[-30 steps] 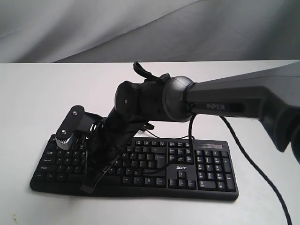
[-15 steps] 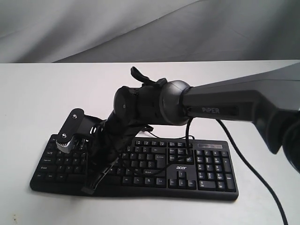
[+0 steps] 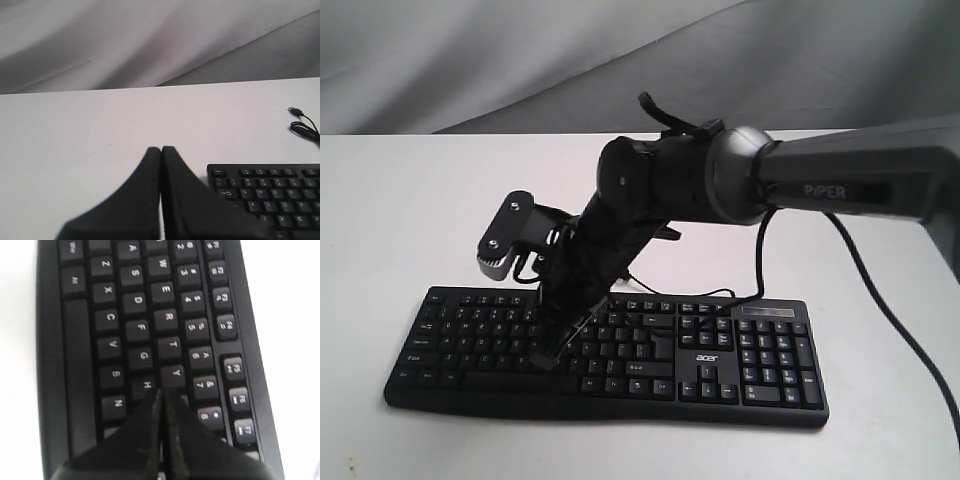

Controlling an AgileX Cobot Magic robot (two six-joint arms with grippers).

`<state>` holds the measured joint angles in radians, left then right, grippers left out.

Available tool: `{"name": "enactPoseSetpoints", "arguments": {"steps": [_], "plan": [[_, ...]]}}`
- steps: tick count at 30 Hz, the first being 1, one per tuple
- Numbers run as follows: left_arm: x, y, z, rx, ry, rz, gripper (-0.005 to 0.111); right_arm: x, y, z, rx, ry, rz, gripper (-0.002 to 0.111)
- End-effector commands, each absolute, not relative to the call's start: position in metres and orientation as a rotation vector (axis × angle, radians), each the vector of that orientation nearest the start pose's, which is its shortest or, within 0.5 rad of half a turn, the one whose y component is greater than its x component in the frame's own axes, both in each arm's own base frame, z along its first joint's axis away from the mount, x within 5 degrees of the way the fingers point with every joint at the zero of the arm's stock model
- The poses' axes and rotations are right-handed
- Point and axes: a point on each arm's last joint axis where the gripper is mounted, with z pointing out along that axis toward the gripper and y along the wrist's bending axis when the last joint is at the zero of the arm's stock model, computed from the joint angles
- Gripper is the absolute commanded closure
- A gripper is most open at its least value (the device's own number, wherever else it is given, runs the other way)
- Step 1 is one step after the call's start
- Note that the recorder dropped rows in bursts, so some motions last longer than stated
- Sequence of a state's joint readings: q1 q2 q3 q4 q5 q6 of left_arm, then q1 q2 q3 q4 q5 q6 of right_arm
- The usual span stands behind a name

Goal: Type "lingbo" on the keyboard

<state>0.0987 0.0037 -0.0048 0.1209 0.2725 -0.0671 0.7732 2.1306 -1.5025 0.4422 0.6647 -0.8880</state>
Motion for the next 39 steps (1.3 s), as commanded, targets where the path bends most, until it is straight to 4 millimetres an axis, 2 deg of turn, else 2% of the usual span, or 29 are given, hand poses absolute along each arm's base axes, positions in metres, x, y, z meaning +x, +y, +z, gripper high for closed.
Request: {"name": "enactPoseSetpoints", "arguments": {"steps": [1,4,19,30,39], "plan": [[0.054,0.008,0.189,-0.071,1.748,0.132,0.106,0.305,0.310,0.149,-1.702,2.167,0.412,0.108],[0.054,0.008,0.189,-0.071,1.748,0.132,0.106,0.306,0.303,0.148,-1.675,2.155,0.389,0.108],[0.054,0.008,0.189,-0.071,1.748,0.132,0.106,0.307,0.298,0.146,-1.628,2.175,0.394,0.108],[0.054,0.008,0.189,-0.071,1.748,0.132,0.106,0.308,0.299,0.137,-1.619,2.196,0.400,0.108],[0.054,0.008,0.189,-0.071,1.748,0.132,0.106,0.308,0.299,0.136,-1.631,2.195,0.395,0.108]]}}
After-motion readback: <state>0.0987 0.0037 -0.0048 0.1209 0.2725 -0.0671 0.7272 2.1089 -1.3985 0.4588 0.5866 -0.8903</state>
